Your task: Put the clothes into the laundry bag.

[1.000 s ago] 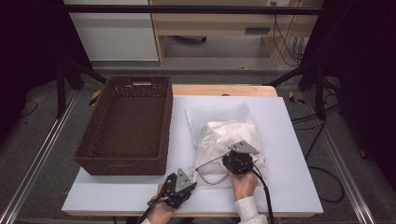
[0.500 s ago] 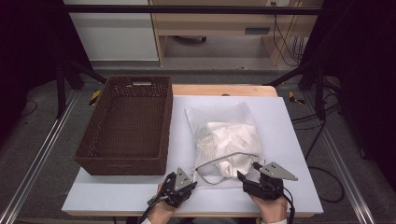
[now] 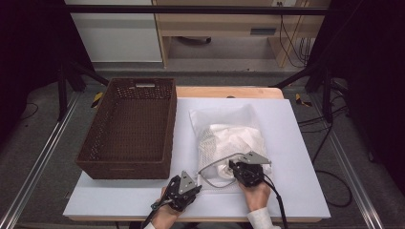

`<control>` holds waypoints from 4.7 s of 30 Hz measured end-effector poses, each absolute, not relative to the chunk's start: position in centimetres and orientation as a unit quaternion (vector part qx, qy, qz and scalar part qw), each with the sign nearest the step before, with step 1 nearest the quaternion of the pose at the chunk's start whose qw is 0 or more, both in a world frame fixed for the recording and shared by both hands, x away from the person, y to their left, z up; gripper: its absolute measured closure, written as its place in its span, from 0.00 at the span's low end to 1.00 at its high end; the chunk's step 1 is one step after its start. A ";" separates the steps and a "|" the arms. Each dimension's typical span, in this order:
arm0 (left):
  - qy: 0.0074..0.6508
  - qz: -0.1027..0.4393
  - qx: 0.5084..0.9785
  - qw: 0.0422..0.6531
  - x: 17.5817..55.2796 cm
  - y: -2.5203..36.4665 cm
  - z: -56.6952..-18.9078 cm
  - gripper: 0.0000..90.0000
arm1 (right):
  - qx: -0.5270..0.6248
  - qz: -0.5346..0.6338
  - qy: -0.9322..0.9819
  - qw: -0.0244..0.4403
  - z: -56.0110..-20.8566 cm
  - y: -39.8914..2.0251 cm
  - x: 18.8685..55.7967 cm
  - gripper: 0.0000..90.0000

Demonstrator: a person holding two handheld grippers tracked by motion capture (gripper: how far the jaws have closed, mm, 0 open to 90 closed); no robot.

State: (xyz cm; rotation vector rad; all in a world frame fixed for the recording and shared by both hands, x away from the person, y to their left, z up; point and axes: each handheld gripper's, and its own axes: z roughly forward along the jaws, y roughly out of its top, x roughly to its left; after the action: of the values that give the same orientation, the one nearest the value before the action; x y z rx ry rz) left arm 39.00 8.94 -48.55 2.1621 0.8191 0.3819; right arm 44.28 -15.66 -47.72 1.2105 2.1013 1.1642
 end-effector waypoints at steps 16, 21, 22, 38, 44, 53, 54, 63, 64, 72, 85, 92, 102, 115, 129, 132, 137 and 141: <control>0.325 0.143 0.850 0.390 39.1 9.1 -48.5 0.97 | 0.471 0.414 0.737 0.251 -47.3 -17.9 45.1 0.63; 0.326 0.142 0.848 0.393 39.2 9.1 -48.6 0.97 | 0.444 0.442 0.747 0.222 -46.5 -19.0 41.9 0.41; 0.327 0.141 0.848 0.393 39.2 9.1 -48.6 0.97 | 0.441 0.444 0.749 0.218 -46.5 -18.8 41.8 0.38; 0.324 0.142 0.851 0.389 39.1 9.1 -48.5 0.97 | 0.467 0.378 0.754 0.266 -48.2 -14.1 48.0 0.85; 0.325 0.141 0.850 0.390 39.1 9.1 -48.5 0.97 | 0.462 0.391 0.755 0.253 -48.5 -14.3 48.4 0.78; 0.330 0.138 0.847 0.393 39.2 9.1 -48.5 0.96 | 0.432 0.443 0.741 0.263 -45.6 -19.4 41.3 0.57; 0.330 0.138 0.847 0.394 39.3 9.1 -48.6 0.96 | 0.437 0.445 0.734 0.271 -45.3 -20.1 40.9 0.54; 0.331 0.138 0.846 0.396 39.4 9.1 -48.6 0.96 | 0.530 0.359 0.721 0.265 -48.0 -25.5 42.7 0.55; 0.331 0.138 0.845 0.396 39.4 9.1 -48.6 0.96 | 0.536 0.348 0.727 0.252 -48.4 -25.7 43.0 0.60; 0.335 0.139 0.844 0.395 39.5 9.2 -48.6 0.95 | 0.535 0.353 0.729 0.241 -47.6 -26.8 41.5 1.00; 0.346 0.135 0.839 0.399 39.6 9.7 -48.6 0.96 | 0.519 0.361 0.741 0.225 -48.1 -27.1 37.9 0.73; 0.344 0.140 0.838 0.399 39.5 9.5 -48.6 0.96 | 0.449 0.428 0.747 0.239 -45.6 -23.9 38.0 0.57; 0.339 0.143 0.838 0.403 39.4 9.6 -48.3 0.97 | 0.427 0.386 0.797 0.185 -47.7 -17.0 43.1 0.99; 0.334 0.140 0.842 0.401 39.2 9.7 -48.1 0.97 | 0.481 0.351 0.751 0.285 -48.7 -16.0 48.3 1.00; 0.345 0.138 0.835 0.406 39.5 9.6 -48.4 0.97 | 0.498 0.400 0.715 0.285 -46.7 -24.3 40.2 0.54; 0.353 0.139 0.831 0.408 39.7 9.6 -48.5 0.96 | 0.541 0.374 0.707 0.262 -48.4 -26.0 41.2 0.55; 0.364 0.137 0.826 0.408 39.9 9.7 -48.6 0.97 | 0.537 0.337 0.730 0.254 -48.6 -26.0 41.4 0.91; 0.365 0.139 0.824 0.410 39.7 9.9 -48.5 0.97 | 0.549 0.347 0.725 0.230 -48.3 -27.1 40.5 0.98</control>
State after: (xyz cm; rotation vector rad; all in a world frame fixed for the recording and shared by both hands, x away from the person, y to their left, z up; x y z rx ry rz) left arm 39.69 9.91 -48.48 2.0754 0.9199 0.3501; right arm 40.47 -27.08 -48.26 1.5101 1.9939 0.9558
